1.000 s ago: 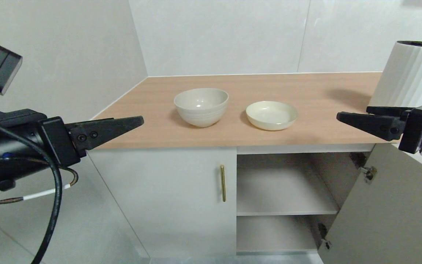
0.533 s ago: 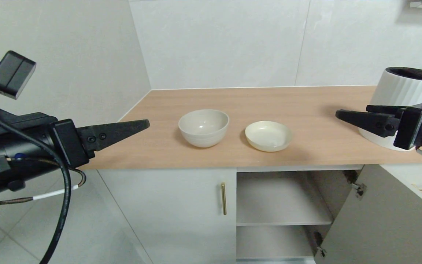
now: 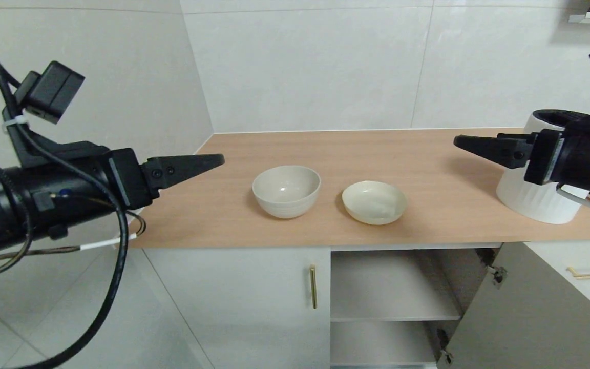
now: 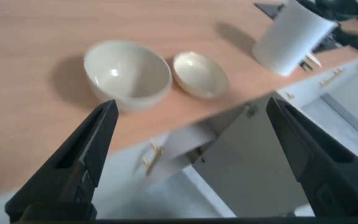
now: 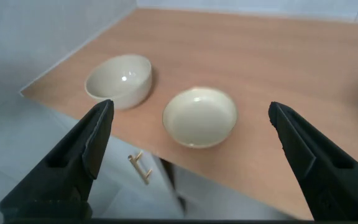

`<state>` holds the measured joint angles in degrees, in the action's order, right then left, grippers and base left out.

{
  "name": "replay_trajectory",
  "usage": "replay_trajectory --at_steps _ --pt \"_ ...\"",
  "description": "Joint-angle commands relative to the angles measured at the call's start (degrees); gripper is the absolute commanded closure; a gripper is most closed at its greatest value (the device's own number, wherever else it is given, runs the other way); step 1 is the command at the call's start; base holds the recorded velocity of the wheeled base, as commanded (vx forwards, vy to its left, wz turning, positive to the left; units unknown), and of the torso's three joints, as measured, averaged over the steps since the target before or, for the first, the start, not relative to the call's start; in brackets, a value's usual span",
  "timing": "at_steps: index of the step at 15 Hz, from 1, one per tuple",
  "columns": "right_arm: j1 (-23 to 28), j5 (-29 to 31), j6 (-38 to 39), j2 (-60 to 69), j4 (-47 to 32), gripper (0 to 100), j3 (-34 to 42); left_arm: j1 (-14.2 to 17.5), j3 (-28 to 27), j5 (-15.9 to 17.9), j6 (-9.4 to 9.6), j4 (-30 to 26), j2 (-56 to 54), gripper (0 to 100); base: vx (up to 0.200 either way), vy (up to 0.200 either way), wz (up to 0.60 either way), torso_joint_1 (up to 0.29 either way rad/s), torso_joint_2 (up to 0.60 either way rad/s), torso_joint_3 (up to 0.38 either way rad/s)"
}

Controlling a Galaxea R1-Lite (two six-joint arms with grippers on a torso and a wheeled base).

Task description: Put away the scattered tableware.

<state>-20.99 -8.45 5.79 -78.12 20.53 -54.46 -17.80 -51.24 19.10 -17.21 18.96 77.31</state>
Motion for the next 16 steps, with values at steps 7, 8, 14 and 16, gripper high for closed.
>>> replay_trajectory --at_steps 7,8,14,16 --pt "-0.6 12.9 8.1 -19.4 -24.5 0 -24.9 0.0 -22.2 -11.0 -2.30 -21.3 19.4 0 0.000 0.000 0.00 0.000 0.00 0.000" --pt "-0.8 14.3 8.3 -19.5 -24.4 0 -25.1 0.0 -24.2 -12.2 -5.20 -20.6 20.8 0 0.000 0.000 0.00 0.000 0.00 0.000" --pt "-2.1 15.7 9.1 -18.8 -24.3 0 -23.7 -5.4 -32.8 -28.9 -8.71 -20.1 34.7 0 0.000 0.000 0.00 0.000 0.00 0.000" --pt "-2.2 15.8 9.1 -18.7 -24.4 0 -23.6 -6.5 -34.8 -34.6 -7.57 -20.0 39.1 0 0.000 0.000 0.00 0.000 0.00 0.000"
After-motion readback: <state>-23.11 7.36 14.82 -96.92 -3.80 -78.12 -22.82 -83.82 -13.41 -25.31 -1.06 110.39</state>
